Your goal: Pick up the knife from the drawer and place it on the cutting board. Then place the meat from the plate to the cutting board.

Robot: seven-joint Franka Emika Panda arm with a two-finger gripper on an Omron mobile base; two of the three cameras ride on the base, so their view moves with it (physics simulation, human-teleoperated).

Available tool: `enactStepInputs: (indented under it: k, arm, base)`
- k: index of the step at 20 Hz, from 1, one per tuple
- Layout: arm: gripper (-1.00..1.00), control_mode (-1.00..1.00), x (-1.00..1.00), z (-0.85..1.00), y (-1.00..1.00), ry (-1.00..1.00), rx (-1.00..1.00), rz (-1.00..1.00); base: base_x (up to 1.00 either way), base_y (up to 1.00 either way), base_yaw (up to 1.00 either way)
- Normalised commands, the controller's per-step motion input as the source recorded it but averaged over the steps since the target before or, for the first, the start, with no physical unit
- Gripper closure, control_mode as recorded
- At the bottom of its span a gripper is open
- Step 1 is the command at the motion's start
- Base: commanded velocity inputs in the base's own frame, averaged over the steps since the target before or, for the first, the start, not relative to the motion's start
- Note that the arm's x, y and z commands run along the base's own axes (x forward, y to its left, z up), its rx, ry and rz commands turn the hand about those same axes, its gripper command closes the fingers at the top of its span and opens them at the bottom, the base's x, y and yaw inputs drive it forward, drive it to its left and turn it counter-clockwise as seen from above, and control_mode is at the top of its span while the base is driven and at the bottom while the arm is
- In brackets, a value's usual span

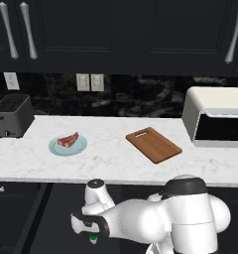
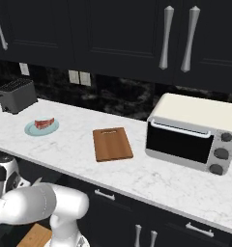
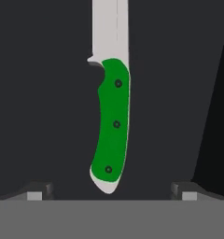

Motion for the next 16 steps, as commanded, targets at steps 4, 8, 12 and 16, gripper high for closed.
enactStepInputs:
  k: [4,8,12,16]
  arm:
    - [-1.00,-1.00,0.00,0.00,0.24,0.00,0.00,0.00]
    - [-1.00,-1.00,0.00,-0.07,0.20,0.00,-0.02,0.00]
    - [-1.00,-1.00,0.00,-0.24,0.17,0.00,-0.05,0.00]
    - [-1.00,-1.00,0.00,-0.21,0.08,0.00,-0.03,0.00]
  base:
    - [0.00,0.00,0.00]
    - [0.00,0.00,0.00]
    - [0.00,0.00,0.00]
    - [0.00,0.00,0.00]
